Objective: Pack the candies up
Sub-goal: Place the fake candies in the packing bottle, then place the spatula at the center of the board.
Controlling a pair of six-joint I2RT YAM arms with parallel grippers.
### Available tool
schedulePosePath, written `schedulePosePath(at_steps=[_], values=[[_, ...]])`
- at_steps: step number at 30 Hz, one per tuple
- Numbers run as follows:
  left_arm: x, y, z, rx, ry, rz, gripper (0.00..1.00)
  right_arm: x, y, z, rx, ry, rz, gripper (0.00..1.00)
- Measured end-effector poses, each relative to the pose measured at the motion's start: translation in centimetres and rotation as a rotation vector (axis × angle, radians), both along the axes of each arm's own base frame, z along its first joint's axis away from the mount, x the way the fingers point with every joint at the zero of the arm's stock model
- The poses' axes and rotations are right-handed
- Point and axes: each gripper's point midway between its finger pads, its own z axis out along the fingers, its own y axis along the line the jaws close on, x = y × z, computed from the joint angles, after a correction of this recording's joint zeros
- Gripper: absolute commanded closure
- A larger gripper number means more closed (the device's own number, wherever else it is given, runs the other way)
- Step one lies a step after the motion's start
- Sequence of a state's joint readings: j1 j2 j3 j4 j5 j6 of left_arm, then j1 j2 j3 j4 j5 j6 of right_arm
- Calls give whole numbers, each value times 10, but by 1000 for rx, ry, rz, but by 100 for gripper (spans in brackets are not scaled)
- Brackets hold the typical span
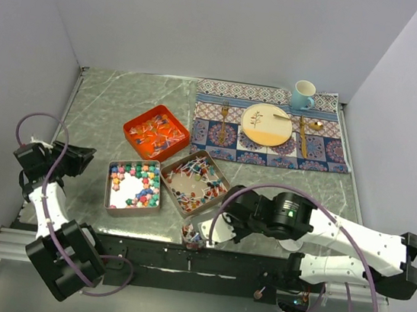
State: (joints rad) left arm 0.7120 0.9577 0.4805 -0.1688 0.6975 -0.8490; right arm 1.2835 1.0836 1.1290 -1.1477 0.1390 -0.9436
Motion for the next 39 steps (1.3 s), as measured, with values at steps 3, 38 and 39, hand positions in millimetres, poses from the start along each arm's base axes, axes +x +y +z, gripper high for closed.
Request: schedulePosePath(at_steps=[3,38,39], values=[[1,-1,3,-9,-10,-1,63,5,2,2,-14,-18,-20,100],[49,-11,62,232,-100,-213,54,133,-85,42,842,7,-1270,100],[50,-11,64,247,-102,-214,54,135,-89,37,854,20,-1309,100]])
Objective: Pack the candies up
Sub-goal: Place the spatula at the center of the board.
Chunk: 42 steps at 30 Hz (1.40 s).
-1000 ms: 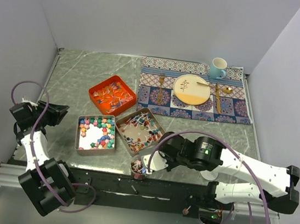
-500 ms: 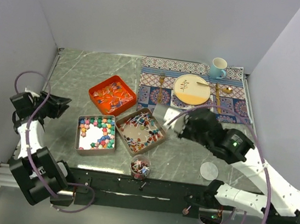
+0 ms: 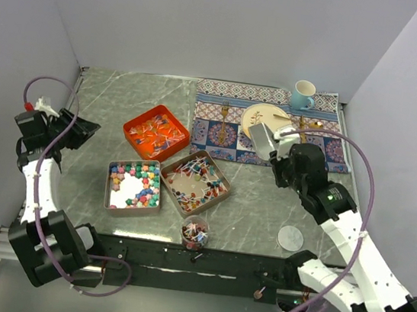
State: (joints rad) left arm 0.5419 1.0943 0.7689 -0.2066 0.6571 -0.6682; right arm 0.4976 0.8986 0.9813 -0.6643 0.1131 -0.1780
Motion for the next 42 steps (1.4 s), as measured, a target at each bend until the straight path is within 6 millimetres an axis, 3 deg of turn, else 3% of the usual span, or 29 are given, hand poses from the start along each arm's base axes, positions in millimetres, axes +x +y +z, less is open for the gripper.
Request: schedulePosePath(at_steps=[5,10,12,18,24,25,26,29,32,36,39,42], values=[[1,3,-2,26,6,5,54,5,-36,-31,53,88,-161,100],[0,4,-9,23,19,14,54,9,-107,-62,65,185,-387,100],[-2,4,-15,18,33,18,54,5,-124,-75,39,231,-413,100],[-6,3,-32,0,74,30,55,-18,-176,-113,-40,383,-455,100],[-3,6,-43,-12,102,35,55,-52,-197,-166,-136,562,-373,98],[-2,6,-45,-15,108,35,55,-56,-200,-172,-147,581,-359,88],[-1,7,-47,-16,113,36,54,-57,-201,-174,-155,589,-348,63],[0,7,-52,-22,126,36,53,-53,-206,-179,-180,589,-316,32],[1,6,-54,-28,131,29,50,-54,-209,-185,-182,619,-295,19],[6,1,-46,-28,87,-3,48,-59,-224,-175,-151,635,-318,15],[10,-9,-36,-26,38,-62,46,-54,-233,-146,-161,575,-272,8],[11,-25,-27,-27,-5,-137,46,-51,-222,-108,-238,460,-86,0]])
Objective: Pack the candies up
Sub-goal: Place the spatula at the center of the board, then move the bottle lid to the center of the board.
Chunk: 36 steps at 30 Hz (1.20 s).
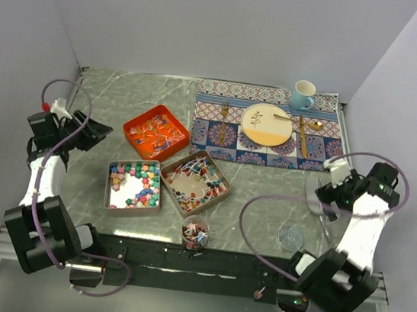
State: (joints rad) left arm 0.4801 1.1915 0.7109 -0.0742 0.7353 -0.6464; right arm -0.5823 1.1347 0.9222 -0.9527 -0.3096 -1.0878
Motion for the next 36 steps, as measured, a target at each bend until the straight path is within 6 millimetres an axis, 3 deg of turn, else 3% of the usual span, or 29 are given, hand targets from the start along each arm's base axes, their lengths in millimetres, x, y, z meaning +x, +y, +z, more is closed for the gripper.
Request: schedulePosePath(at_steps=[2,5,7,9,12,21,26,29,32,36], values=[[0,-11,7,5,-28,-44,47,-6,20,24,-47,-71,224,0],[-1,-27,17,19,-70,-101,47,-22,51,29,-89,-74,515,0],[-1,-34,21,25,-94,-125,47,-32,65,12,-101,-32,683,0],[-2,-38,19,27,-100,-135,47,-52,76,-18,-91,50,824,0],[-6,-39,12,26,-86,-140,47,-83,85,-51,-56,161,935,0],[-14,-42,-8,24,-44,-145,47,-75,79,-67,-88,199,1024,0],[-12,-40,-16,29,-29,-141,47,-78,89,-78,38,276,1085,0],[-10,-38,-28,26,6,-142,47,-58,95,-72,104,296,1140,0],[-9,-36,-39,23,36,-143,47,-38,89,-69,71,278,1150,0],[-7,-34,-49,23,71,-140,48,-51,90,-81,74,320,1171,0]])
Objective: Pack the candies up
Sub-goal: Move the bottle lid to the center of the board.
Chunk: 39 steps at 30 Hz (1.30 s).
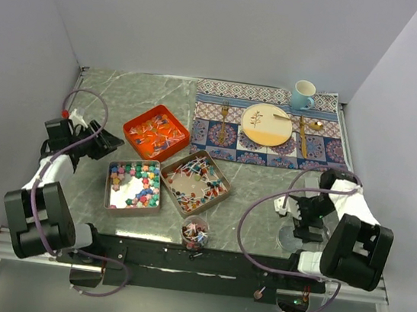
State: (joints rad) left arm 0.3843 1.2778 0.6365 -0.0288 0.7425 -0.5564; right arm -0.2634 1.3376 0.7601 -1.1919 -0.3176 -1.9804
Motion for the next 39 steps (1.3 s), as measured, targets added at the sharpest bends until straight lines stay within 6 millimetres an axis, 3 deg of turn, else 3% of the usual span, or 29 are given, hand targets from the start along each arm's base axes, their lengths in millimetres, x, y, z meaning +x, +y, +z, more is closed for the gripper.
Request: schedulePosePath(at_steps=[7,17,21,27,29,39], values=[[18,11,8,49,-16,-7,47,-3,20,-21,15,-15,104,0],[20,15,-1,60,13,-4,47,6,29,-22,24,-21,132,0],[19,15,-3,59,19,-3,47,30,38,-19,54,-68,142,0],[19,15,-3,60,18,-2,47,114,54,-1,106,-283,193,0],[19,15,-3,60,18,-2,47,128,58,6,124,-310,199,0],[19,15,-3,60,17,-3,47,130,82,16,212,-177,191,0]])
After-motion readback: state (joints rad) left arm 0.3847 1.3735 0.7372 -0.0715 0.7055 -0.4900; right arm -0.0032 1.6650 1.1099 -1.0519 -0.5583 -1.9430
